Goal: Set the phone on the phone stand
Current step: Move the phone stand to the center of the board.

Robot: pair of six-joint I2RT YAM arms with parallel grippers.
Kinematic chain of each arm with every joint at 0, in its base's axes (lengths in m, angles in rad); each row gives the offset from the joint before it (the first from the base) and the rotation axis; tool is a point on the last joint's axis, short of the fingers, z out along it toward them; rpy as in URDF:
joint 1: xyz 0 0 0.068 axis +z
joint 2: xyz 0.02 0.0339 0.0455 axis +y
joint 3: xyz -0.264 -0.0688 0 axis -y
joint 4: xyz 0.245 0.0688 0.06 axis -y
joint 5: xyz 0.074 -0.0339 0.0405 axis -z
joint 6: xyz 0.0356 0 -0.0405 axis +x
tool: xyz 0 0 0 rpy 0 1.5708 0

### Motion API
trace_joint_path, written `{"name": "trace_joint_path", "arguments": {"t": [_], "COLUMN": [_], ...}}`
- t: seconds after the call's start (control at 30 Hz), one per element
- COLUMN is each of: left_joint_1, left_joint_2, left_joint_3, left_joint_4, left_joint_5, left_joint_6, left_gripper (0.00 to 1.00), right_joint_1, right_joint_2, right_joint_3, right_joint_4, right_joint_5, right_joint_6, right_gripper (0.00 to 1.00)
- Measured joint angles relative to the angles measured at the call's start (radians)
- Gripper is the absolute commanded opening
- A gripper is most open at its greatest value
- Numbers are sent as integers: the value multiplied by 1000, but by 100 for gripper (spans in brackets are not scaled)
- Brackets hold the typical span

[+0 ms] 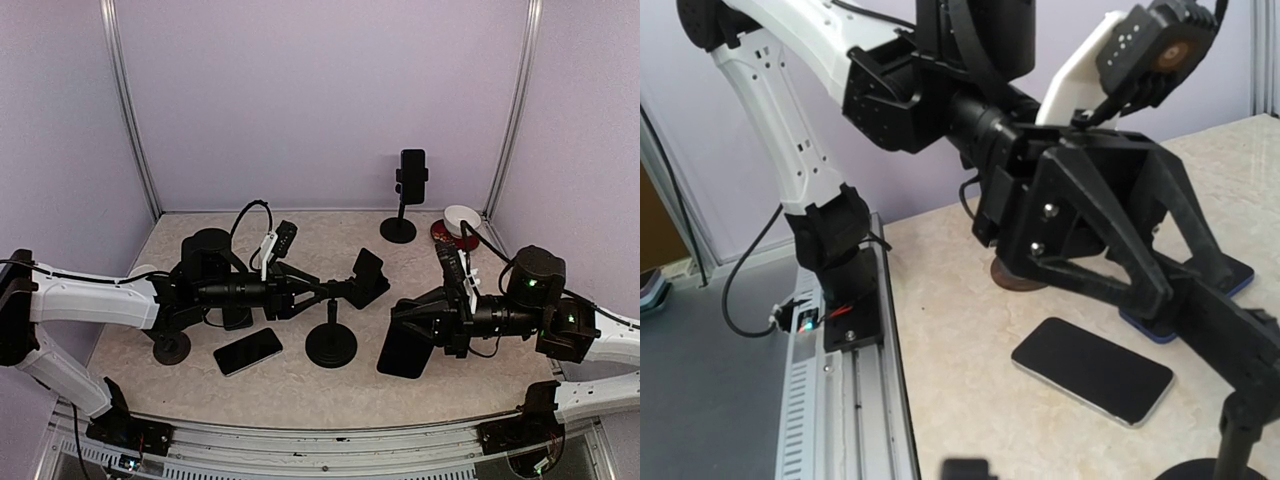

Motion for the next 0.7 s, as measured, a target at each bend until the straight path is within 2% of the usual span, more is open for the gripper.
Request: {"name": "trace_joint_path", "arguments": {"t": [0.57,0.7], "left_joint_1": [14,17], "left_joint_2": [19,19], "left_joint_3": [-3,-10], "left_joint_4": [0,0], "left_joint_5": [23,26], "left_joint_6": [-18,-18], "left_gripper": [46,42], "right_joint_1": [0,0], "right_joint_2": [19,20], "right_joint_3": [-2,-2], "right_joint_4": [8,7], "right_joint_5": [0,1], "right_joint_6": [-3,-8], "right_gripper": [0,0]}}
